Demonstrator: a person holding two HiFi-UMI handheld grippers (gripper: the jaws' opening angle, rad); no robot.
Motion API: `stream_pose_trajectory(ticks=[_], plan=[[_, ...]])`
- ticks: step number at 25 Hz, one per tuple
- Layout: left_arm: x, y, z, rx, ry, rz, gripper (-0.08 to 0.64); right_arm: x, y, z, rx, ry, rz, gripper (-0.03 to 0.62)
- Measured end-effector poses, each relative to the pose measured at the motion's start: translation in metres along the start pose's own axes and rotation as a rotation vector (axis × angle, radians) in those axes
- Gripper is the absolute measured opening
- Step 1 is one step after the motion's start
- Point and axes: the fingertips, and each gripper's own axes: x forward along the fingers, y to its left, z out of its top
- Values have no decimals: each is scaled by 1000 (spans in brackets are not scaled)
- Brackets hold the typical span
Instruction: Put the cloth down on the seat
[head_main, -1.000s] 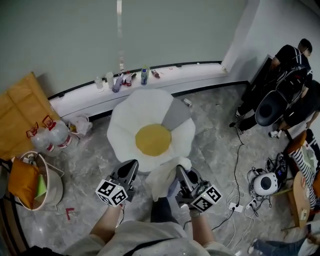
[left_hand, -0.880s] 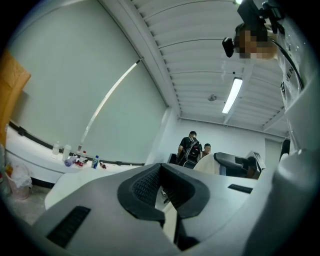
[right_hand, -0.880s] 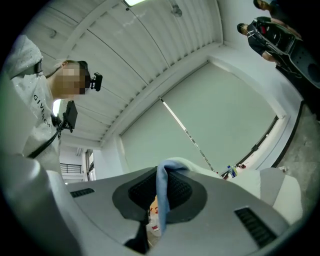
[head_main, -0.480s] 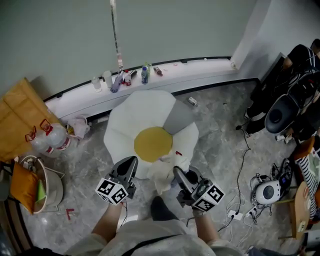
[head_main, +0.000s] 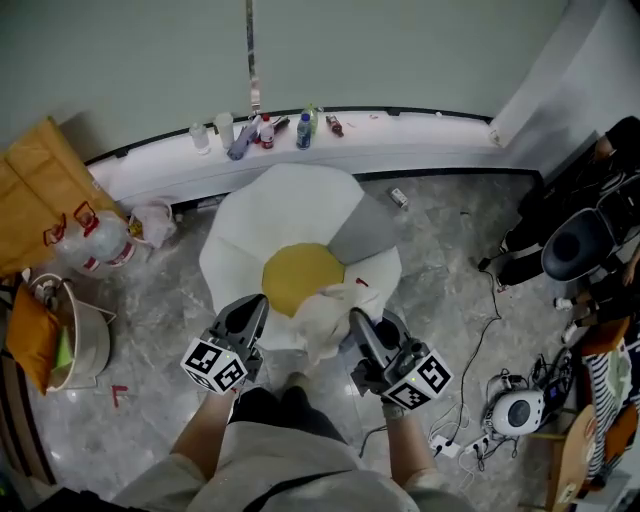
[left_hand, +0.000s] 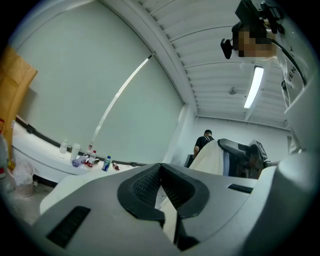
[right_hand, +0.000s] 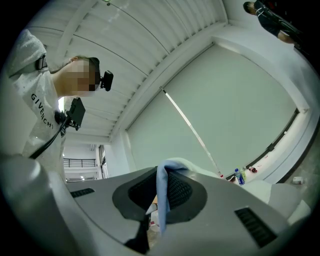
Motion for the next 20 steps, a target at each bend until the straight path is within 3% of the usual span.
stream_pose_trajectory(ticks=[7, 15, 20], plan=[[15, 47, -16, 4, 18, 67, 14, 38, -41, 14, -11, -24, 18, 32], [51, 89, -23, 14, 65, 38, 14, 95, -80, 43, -33, -75, 29, 32], [72, 121, -33, 56, 118, 40, 14, 127, -108, 28, -26, -51, 10, 32]])
